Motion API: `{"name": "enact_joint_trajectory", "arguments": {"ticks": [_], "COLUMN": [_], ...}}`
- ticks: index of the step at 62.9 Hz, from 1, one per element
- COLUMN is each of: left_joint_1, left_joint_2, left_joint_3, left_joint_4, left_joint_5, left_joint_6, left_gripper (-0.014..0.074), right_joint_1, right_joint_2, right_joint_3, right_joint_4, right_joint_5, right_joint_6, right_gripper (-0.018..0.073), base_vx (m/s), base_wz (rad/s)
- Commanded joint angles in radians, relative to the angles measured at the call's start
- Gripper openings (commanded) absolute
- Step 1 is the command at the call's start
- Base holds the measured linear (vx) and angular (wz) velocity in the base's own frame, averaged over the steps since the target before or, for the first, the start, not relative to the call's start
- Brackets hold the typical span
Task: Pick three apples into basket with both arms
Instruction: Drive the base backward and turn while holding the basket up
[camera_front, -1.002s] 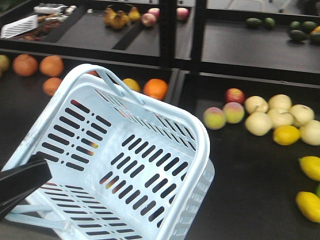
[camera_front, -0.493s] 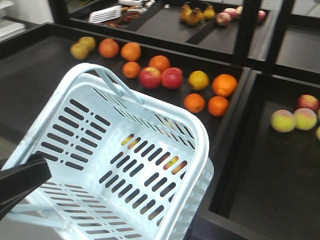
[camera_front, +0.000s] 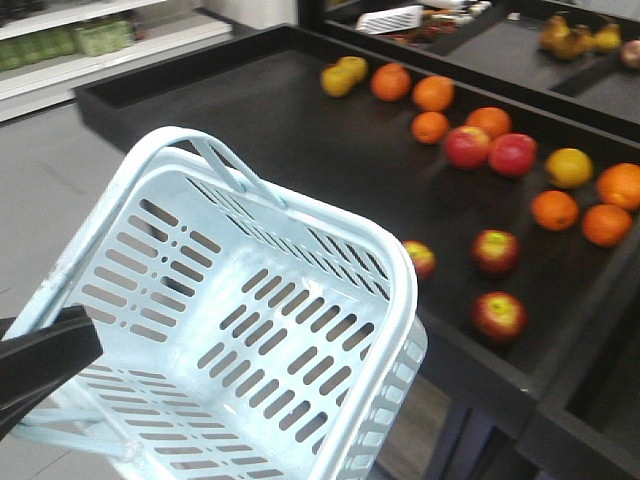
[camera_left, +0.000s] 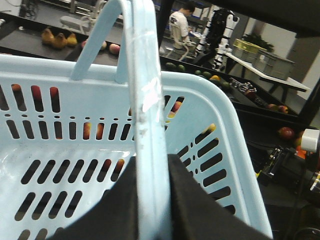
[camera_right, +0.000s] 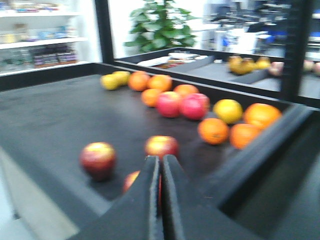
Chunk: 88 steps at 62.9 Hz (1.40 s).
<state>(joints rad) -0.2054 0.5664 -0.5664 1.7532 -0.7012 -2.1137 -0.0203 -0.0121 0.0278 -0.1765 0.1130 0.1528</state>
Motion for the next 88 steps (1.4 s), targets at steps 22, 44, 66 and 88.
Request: {"name": "enact_joint_trajectory", "arguments": {"ticks": [22,44,66,88], "left_joint_1": [-0.001,-0.001,-0.001,-0.001], "left_joint_2": [0.001,0.001,0.001,0.001], "left_joint_3": [-0.029,-0.029,-0.029,-0.029], "left_joint_4": [0.049,0.049,0.049,0.049], "left_joint_5": [0.035,0.035,0.035,0.035], "left_joint_6": [-0.011,-0.011,-0.011,-0.011], "left_gripper": [-0.0007,-0.0007,-0.0007,-0.0007], "right_joint_1": [-0.003,-0.003,-0.003,-0.003], "right_joint_2": [-0.012,-0.012,-0.012,-0.012], "right_joint_3": [0.014,0.014,0.014,0.014], "right_joint_4": [-0.007,-0.007,-0.007,-0.007], "right_joint_5": [-0.077,-0.077,-0.077,-0.077], "right_joint_6": [-0.003,-0.003,-0.003,-0.003], "right_gripper": [-0.0004,-0.0004,-0.0004,-0.0004], "base_vx": [-0.17,-0.15,-0.11,-0.04], "base_wz": [0.64,0.57,0.44,0.32]}}
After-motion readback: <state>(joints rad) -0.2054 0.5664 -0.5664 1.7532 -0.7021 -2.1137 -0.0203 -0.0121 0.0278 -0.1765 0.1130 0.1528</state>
